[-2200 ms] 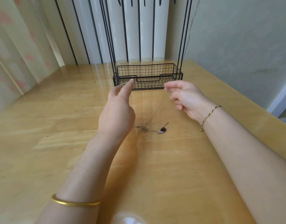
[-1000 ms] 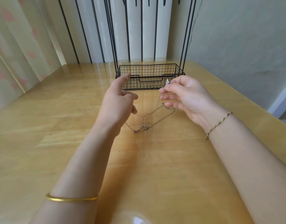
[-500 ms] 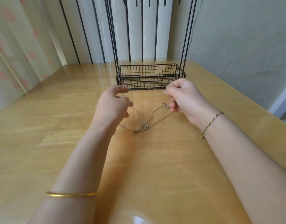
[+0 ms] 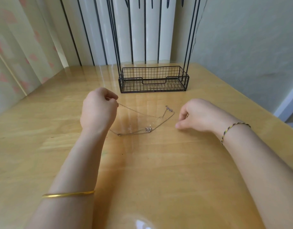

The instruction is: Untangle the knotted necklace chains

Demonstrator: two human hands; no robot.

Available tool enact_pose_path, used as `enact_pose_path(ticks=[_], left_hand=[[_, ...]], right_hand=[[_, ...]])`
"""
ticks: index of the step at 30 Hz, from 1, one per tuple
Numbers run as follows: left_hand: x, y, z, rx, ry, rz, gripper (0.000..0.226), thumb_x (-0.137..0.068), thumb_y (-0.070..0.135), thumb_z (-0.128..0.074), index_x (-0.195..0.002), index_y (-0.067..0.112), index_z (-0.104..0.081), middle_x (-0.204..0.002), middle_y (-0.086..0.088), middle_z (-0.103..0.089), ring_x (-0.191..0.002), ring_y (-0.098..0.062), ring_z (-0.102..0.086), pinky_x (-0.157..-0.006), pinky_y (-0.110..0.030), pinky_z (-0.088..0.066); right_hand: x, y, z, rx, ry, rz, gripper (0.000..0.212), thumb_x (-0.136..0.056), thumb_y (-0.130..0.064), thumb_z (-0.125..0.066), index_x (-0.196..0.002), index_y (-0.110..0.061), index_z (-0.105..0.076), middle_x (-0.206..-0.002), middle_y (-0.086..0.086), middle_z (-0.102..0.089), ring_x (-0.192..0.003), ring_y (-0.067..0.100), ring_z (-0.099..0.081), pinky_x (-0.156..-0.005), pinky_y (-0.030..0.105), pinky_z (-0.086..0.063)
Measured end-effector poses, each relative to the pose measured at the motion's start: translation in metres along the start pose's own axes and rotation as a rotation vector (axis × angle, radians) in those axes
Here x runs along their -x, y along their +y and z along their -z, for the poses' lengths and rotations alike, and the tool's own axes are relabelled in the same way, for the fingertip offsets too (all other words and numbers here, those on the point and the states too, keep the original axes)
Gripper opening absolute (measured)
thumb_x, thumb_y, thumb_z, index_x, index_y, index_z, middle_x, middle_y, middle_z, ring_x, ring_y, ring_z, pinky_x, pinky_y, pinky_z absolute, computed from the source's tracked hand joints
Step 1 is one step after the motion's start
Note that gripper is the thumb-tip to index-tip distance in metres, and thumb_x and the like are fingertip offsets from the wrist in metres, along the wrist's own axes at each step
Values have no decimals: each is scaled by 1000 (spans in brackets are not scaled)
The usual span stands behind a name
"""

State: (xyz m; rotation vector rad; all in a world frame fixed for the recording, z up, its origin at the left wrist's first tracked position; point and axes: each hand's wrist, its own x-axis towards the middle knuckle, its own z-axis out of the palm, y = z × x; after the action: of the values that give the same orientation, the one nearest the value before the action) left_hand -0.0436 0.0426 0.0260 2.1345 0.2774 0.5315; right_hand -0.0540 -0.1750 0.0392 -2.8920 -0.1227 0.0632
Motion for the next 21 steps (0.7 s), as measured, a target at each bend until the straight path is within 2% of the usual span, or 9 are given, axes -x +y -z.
enact_pose_path(ticks=[3, 5, 7, 9, 11, 13, 15, 18, 21], left_hand=[[-3, -4, 0, -44, 16, -5, 26, -80, 1, -45, -78, 25, -56, -94, -3, -68, -77, -27, -54, -65, -34, -44], [-3, -5, -1, -43, -3, -1, 26, -79, -2, -42, -74, 22, -51, -91, -5, -67, -77, -29, -54, -64, -35, -43], [-1, -4, -4, -60, -52, -14, 32, -76, -5, -36, -68, 20, -53, -79, -5, -63, -71, -29, -52, -59, -30, -38], [5, -1, -7, -102, -129, -38, 38, -77, -8, -35, -64, 20, -58, -65, -4, -55, -69, -31, -56, -50, -25, -32], [9, 2, -12, -150, -217, -52, 39, -79, -10, -38, -69, 16, -65, -61, -3, -52, -59, -23, -58, -44, -24, -30], [13, 5, -17, -184, -295, -68, 37, -80, -10, -40, -78, 12, -69, -57, -2, -51, -42, -11, -49, -38, -20, -31], [17, 7, -22, -195, -362, -99, 33, -81, -6, -43, -79, 13, -71, -64, -1, -57, -48, -8, -48, -41, -18, -33], [20, 9, -29, -205, -458, -163, 24, -81, 3, -52, -82, 11, -74, -90, -4, -67, -71, -15, -59, -57, -20, -44], [21, 9, -35, -225, -511, -185, 18, -82, 13, -56, -86, 13, -74, -105, -2, -59, -84, -15, -59, -66, -22, -45]], right_hand=[[5, 5, 3, -42, 2, 9, 21, -83, -31, -70, -65, -24, -62, -91, -1, -67, -83, 17, -56, -66, 26, -42], [6, 7, 5, -232, 35, 27, 28, -86, -30, -66, -60, -21, -64, -84, -4, -66, -77, 12, -56, -65, 24, -42], [5, 7, 4, -469, 87, 15, 36, -88, -27, -60, -54, -18, -57, -68, -1, -60, -66, 16, -52, -66, 30, -41], [3, 6, 3, -741, 147, -6, 38, -86, -21, -54, -49, -18, -47, -51, -2, -43, -52, 18, -38, -61, 32, -35], [1, 6, 4, -989, 183, -19, 38, -86, -17, -52, -49, -19, -41, -48, -5, -36, -47, 15, -32, -60, 31, -33], [0, 4, 5, -1169, 206, -26, 39, -86, -17, -51, -49, -20, -38, -50, -4, -33, -44, 14, -32, -64, 33, -37], [0, 1, 5, -1328, 212, -27, 39, -87, -16, -50, -50, -18, -36, -50, -3, -29, -43, 15, -32, -70, 36, -42], [-1, -5, 5, -1516, 185, -12, 40, -89, -14, -47, -51, -15, -33, -49, -3, -27, -41, 14, -32, -76, 38, -47], [-1, -10, 7, -1667, 160, 7, 39, -90, -14, -44, -53, -14, -32, -51, -1, -25, -41, 13, -32, -83, 39, -49]])
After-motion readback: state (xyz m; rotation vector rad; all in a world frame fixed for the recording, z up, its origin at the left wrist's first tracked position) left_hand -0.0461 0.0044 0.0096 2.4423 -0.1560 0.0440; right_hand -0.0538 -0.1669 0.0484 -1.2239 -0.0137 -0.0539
